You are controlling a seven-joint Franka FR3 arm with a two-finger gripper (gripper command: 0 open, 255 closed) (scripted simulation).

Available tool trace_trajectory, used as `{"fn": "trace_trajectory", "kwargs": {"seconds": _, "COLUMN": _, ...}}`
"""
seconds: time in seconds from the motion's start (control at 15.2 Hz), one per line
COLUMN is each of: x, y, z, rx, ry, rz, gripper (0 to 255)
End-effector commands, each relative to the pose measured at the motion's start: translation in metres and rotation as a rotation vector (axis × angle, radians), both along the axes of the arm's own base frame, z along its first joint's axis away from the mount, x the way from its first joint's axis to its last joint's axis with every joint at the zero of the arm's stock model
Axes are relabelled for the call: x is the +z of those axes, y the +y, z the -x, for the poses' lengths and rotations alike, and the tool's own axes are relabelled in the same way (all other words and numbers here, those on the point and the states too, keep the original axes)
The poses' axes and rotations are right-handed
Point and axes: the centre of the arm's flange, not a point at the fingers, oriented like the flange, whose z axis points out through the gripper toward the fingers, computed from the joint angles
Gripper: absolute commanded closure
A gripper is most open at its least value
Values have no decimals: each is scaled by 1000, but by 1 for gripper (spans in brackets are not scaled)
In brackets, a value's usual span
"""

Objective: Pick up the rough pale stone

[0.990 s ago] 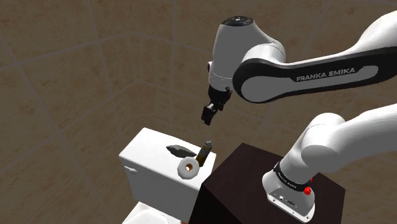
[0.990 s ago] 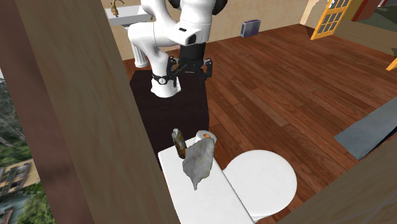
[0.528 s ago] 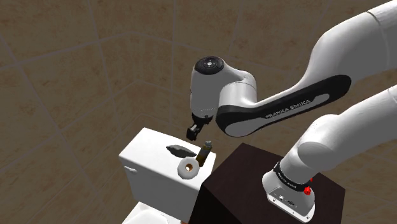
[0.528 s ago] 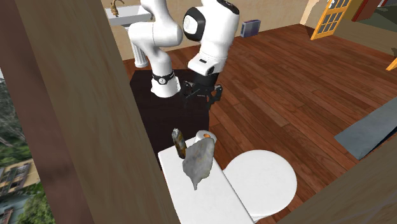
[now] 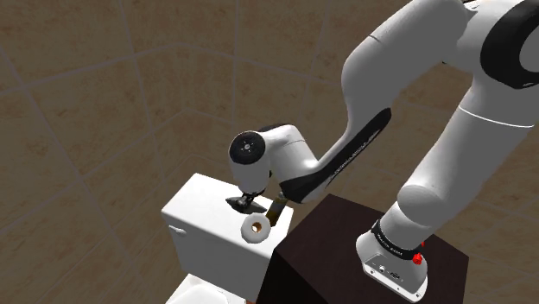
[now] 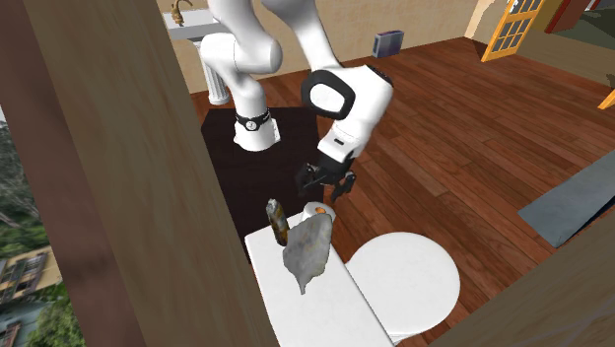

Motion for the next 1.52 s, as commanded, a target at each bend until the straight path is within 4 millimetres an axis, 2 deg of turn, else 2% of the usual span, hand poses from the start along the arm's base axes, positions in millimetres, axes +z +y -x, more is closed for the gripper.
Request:
{"fn": "trace_trajectory", "kwargs": {"seconds": 0.0, "x": -28, "y": 11, "z": -8, "rx": 8, "ry": -33, "rz": 31, "gripper": 0}}
{"fn": "trace_trajectory", "kwargs": {"seconds": 0.53, "x": -74, "y": 14, "z": -11, "rx": 9, "ry": -39, "rz": 41, "gripper": 0}}
{"fn": "trace_trajectory", "kwargs": {"seconds": 0.66, "x": -77, "y": 14, "z": -11, "rx": 9, "ry": -39, "rz": 41, "gripper": 0}}
{"fn": "trace_trajectory", "kwargs": {"seconds": 0.73, "x": -78, "y": 14, "z": -11, "rx": 9, "ry": -39, "rz": 41, "gripper": 255}}
{"fn": "trace_trajectory", "kwargs": {"seconds": 1.25, "x": -79, "y": 14, "z": -11, "rx": 9, "ry": -39, "rz": 41, "gripper": 255}}
{"fn": "trace_trajectory", "kwargs": {"seconds": 1.45, "x": -67, "y": 14, "z": -11, "rx": 9, "ry": -39, "rz": 41, "gripper": 255}}
